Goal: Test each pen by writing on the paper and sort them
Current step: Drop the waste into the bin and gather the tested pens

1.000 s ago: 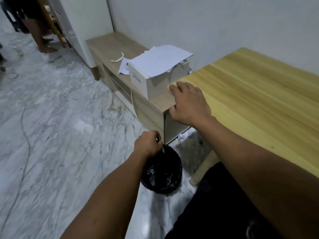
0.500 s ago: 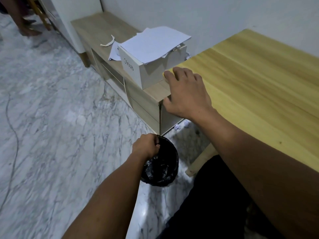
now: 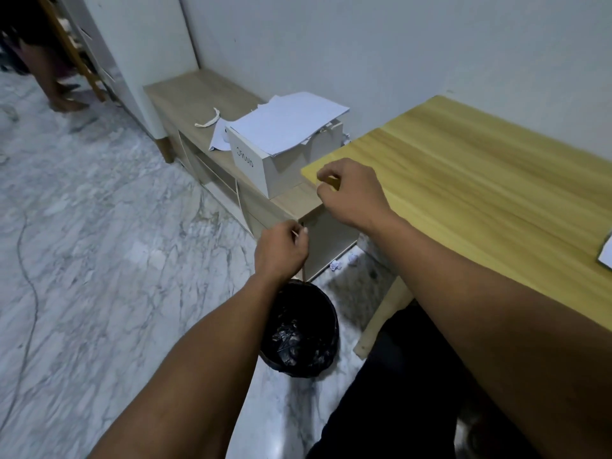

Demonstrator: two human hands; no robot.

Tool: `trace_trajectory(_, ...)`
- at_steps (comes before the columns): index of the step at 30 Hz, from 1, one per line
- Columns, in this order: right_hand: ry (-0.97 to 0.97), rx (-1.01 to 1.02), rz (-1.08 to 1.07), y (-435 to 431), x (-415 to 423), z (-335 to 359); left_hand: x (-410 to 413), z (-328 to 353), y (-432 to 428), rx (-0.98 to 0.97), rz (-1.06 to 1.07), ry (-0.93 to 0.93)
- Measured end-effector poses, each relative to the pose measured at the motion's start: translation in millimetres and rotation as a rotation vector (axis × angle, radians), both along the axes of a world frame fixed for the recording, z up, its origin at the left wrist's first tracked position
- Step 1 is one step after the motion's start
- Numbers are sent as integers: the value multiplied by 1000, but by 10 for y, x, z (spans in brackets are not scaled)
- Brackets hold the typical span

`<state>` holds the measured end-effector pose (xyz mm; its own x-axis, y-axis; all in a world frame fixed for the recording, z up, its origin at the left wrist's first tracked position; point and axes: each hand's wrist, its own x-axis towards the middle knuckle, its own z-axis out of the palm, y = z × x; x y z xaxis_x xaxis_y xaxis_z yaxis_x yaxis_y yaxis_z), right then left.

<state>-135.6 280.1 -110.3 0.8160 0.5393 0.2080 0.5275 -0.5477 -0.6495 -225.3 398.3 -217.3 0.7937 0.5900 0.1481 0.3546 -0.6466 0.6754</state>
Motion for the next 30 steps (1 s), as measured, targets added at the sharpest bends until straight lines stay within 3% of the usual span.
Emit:
trace_trajectory(2, 75, 96, -57, -148, 48, 50, 23, 248, -5, 48, 36, -77)
trace_trajectory(5, 72, 42, -92, -464, 139, 118, 73, 575, -53, 95, 31, -157)
trace_trajectory(12, 53, -60, -190, -1598, 237, 545, 475, 1259, -791, 166, -196, -272)
trace_trajectory(21, 8, -77, -563, -3628, -29, 1037, 1141, 1880, -2831, 150, -682, -326)
trace_trajectory(30, 25, -28, -1028, -5488, -736, 989, 1049, 1912, -4918, 193, -1115, -235)
